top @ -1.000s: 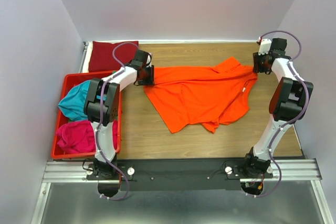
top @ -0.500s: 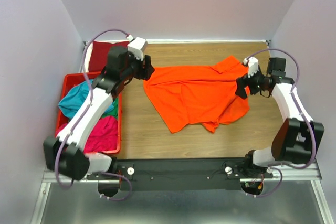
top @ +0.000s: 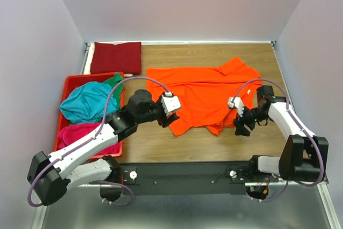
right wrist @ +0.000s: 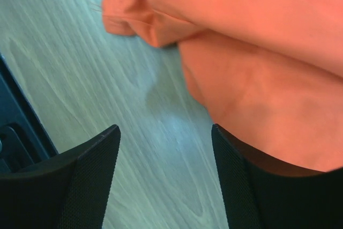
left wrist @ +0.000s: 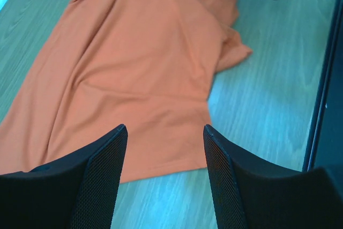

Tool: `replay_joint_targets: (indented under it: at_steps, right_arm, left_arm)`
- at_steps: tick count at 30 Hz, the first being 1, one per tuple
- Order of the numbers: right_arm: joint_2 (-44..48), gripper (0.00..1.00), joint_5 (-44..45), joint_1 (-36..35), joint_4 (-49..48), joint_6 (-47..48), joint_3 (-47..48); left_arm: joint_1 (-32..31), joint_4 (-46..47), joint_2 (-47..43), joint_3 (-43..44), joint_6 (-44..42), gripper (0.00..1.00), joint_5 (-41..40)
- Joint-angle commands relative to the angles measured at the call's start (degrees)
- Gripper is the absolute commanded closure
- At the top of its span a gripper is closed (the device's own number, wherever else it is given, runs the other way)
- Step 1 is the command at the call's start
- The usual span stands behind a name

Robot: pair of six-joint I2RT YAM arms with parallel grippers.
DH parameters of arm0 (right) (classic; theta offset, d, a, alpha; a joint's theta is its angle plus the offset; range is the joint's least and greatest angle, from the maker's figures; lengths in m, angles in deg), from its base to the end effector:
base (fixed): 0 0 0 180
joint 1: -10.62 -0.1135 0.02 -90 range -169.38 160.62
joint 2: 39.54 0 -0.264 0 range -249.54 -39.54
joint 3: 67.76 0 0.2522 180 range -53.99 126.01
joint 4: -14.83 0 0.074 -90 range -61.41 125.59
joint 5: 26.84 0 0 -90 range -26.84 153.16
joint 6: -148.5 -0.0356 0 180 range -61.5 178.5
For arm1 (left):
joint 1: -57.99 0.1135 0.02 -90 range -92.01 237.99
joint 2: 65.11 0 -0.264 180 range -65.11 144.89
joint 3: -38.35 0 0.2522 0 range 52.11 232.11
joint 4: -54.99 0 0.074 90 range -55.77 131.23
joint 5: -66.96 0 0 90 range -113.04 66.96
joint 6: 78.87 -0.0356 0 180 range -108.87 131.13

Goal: Fold and stack the t-shirts
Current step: Flatten the tshirt out

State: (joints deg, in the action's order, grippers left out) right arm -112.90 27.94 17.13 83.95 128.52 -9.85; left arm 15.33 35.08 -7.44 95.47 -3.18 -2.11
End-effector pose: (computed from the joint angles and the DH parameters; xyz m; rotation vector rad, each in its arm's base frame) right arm 0.1983 -0.0020 0.1966 -1.4176 2.2151 0.5781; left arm 0.1616 -0.1662 0.2967 1.1483 1.5926 -0.6798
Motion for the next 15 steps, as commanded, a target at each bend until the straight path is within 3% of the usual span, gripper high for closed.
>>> replay_joint_targets:
  at_steps: [1,6,15]
  right_arm:
    - [0.4,0.27,5.5,-5.8,-7.2,-3.9,-2.9]
    - [-1.9,0.3,8.5,-9.3,-13.5,-10.8,-3.0]
    - [-5.4,0.44,13.6,-13.3,-19.7,-17.9,-3.5]
  left_arm:
    - [-6.6,0.0,0.9,-1.3,-7.7,0.34,-8.5]
    - [-13.2,-1.4,10.9,-1.4,-9.5,0.35,-17.7]
    - [-19.7,0.2,25.4,0.4,-10.8,0.35,-23.1]
